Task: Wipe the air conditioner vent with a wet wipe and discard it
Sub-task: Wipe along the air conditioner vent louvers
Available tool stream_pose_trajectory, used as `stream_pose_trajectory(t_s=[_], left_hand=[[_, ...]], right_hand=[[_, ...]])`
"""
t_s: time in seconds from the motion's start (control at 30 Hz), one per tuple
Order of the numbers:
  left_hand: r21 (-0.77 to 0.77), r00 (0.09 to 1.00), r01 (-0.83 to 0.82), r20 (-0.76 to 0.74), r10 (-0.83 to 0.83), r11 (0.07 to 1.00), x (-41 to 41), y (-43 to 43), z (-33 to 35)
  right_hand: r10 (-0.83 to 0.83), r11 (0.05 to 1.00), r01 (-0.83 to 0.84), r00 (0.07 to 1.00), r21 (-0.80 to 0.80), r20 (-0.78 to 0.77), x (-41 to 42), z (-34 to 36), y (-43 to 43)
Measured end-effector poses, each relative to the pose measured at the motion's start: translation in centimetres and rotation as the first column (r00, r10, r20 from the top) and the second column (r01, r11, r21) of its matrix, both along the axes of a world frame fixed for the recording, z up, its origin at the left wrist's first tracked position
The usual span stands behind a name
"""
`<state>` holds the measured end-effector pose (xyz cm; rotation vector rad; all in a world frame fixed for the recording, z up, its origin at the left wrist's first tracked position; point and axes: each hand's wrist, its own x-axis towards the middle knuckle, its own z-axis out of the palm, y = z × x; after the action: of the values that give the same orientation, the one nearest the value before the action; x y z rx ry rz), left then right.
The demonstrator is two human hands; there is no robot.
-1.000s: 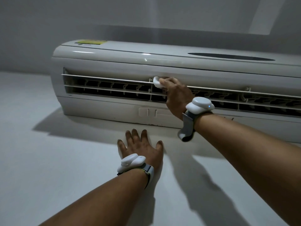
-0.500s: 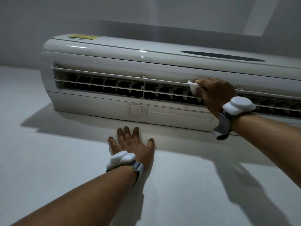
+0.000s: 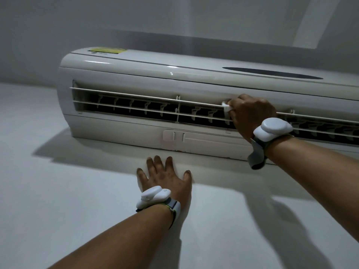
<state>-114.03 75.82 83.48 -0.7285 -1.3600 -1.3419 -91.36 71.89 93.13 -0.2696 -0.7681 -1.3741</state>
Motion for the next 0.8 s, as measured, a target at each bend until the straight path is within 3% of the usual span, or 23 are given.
stream_pose_trajectory(t_s=[0.3,0.47,0.8], left_hand=[[-0.006,1.000,0.008,-0.011,-0.008,1.000,-0.2,0.1,0.2],[-0.022,1.000,-0.011,-0.030,0.011,1.000,-0.5,-0.1,0.1],[0.002,1.000,0.004,-0.025,-0.004,1.000,-0.6,0.2,0.3]], right_hand=[[0.037,0.999,-0.037,0.979,-0.006,0.199,-7.1,0.4,-4.2],[0.032,0.999,-0.030,0.984,-0.014,0.176,-9.8,1.4,-5.7],[-0.010,1.000,0.010,0.984,0.002,0.176,-6.2,0.7,-3.9]])
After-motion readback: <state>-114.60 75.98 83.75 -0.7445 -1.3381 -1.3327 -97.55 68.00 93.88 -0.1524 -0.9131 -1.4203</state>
